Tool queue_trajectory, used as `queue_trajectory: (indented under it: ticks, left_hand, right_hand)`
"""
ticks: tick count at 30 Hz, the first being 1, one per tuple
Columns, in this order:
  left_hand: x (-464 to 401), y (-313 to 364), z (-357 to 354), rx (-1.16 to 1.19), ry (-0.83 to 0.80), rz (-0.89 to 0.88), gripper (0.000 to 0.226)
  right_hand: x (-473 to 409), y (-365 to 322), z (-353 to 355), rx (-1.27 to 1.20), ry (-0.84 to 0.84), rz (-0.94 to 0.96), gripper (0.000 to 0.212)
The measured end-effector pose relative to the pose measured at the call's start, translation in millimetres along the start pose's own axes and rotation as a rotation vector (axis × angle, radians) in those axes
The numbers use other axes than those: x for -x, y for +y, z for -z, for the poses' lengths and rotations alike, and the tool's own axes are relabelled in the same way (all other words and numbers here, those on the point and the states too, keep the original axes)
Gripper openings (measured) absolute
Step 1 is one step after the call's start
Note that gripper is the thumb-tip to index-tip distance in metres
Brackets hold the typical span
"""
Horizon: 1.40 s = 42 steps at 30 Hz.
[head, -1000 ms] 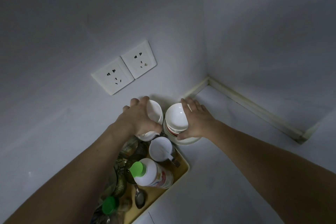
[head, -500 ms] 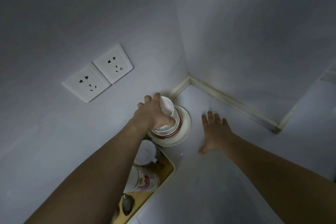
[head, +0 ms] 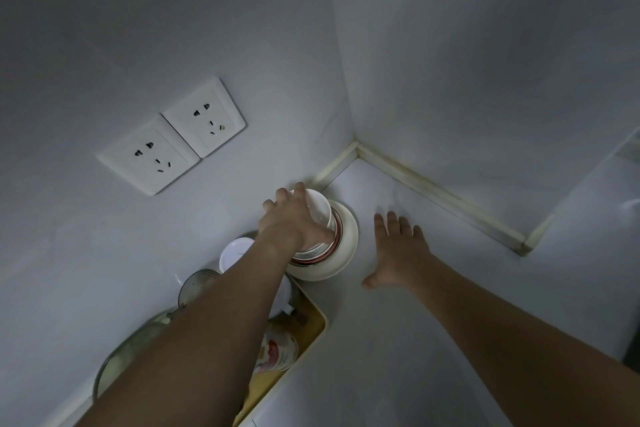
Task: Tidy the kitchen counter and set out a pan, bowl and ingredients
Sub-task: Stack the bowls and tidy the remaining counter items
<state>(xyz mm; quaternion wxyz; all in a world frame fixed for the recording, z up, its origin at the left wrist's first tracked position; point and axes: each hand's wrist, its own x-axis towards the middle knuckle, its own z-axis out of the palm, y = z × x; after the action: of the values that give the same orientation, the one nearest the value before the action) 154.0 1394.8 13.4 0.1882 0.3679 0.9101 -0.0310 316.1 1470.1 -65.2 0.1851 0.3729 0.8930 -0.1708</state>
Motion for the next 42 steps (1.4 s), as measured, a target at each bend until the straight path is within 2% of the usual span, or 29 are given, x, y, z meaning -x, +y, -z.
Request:
queue_trajectory:
  ticks: [6,10,14,20,24,29,32,35,39,42]
  left_hand:
    - [12,-4,10,0.018,0.021,-0.003,0.114]
    - [45,-19,35,-0.041,0.168,-0.035,0.097]
    - [84,-45,68,-0.006,0.343,-0.089,0.080]
    - [168,-118,104,0.094,0.634,-0.075,0.061]
    - [233,-175,104,0.108,0.766,0.051,0.057]
    - [321,-240,87,0.139,0.825,0.213,0.062]
    - [375,-277,68,0.156,0.826,0.319,0.068]
    - [433,-315,46,0.161,0.837,0.421,0.062]
    - [518,-365,17,0.152,0.828,0.549,0.067]
    - [589,-404,-6,0.152,0.842,0.660,0.062]
  right_hand:
    - [16,-5,16,-0.108,0.096,0.019,0.129]
    - [34,-13,40,-0.125,0.236,0.082,0.116]
    - [50,-37,80,-0.151,0.450,0.165,0.104]
    - [94,-114,129,-0.212,0.645,0.425,0.084]
    - [133,-173,137,-0.209,0.621,0.591,0.080]
    - [194,-247,118,-0.209,0.546,0.760,0.079]
    - [235,-292,96,-0.181,0.496,0.860,0.078]
    - [278,-335,70,-0.164,0.422,0.937,0.077]
    - [336,-392,30,-0.147,0.353,1.037,0.077]
    - [386,-437,-3,-0.126,0.303,1.120,0.077]
